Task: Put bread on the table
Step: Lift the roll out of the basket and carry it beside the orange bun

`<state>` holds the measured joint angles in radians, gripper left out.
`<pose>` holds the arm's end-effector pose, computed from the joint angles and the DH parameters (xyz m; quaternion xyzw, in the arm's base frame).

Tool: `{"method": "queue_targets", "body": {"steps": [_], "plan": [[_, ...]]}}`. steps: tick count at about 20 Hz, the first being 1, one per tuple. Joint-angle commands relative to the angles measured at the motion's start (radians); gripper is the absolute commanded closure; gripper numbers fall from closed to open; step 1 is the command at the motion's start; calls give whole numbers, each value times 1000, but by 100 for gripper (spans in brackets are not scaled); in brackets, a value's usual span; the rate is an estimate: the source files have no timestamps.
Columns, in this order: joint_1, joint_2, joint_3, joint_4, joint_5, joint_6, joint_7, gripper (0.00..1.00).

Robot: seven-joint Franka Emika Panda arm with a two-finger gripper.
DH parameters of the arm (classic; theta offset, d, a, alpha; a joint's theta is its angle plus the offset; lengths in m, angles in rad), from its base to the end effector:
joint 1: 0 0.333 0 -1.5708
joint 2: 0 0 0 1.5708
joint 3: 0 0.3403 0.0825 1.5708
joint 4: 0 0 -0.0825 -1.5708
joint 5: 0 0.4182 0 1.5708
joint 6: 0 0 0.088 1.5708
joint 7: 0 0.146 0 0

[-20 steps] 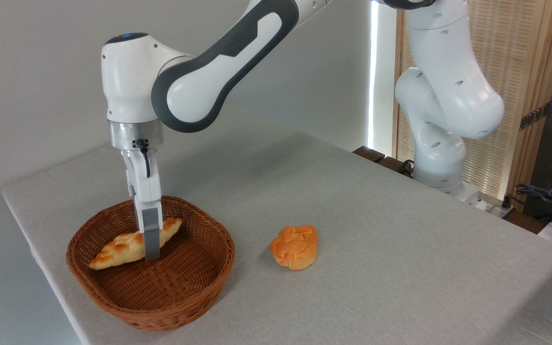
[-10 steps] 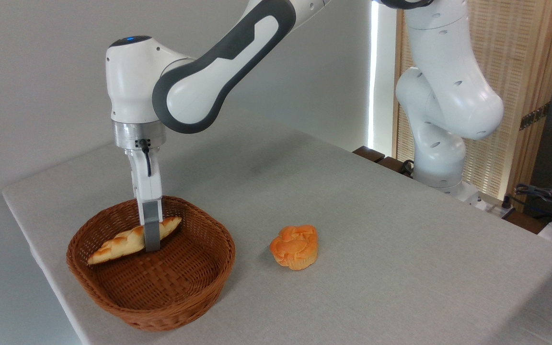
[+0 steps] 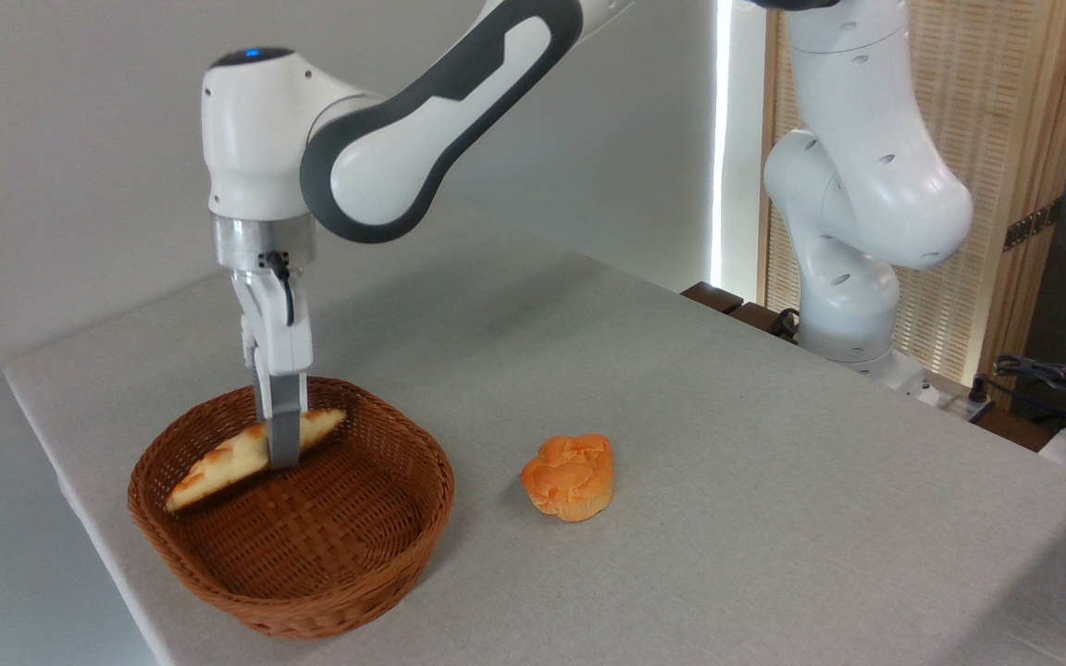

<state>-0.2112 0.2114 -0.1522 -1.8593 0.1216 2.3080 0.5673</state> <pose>0.6379 -0.2315 0.4008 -0.8721 0.4733 -0.1157 0.0460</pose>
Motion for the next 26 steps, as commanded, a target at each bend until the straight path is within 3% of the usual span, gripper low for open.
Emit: {"method": "queue_targets", "body": {"steps": [1,7,10,12,14,18,21,24,26], "plan": [[24,-69,10,29,-71,-102,-9,86],[65,-213,13,34,-141,-273,-1,86],[69,-305,13,26,-148,-512,70,85],[64,-328,-1,14,-187,-632,88,85],[55,-346,-3,-43,-244,-650,86,79],[30,-340,-24,-167,-267,-560,80,69],[10,-333,-24,-234,-278,-490,77,46],[10,-333,-23,-247,-278,-490,75,6],[12,-331,-23,-251,-275,-490,78,2]]}}
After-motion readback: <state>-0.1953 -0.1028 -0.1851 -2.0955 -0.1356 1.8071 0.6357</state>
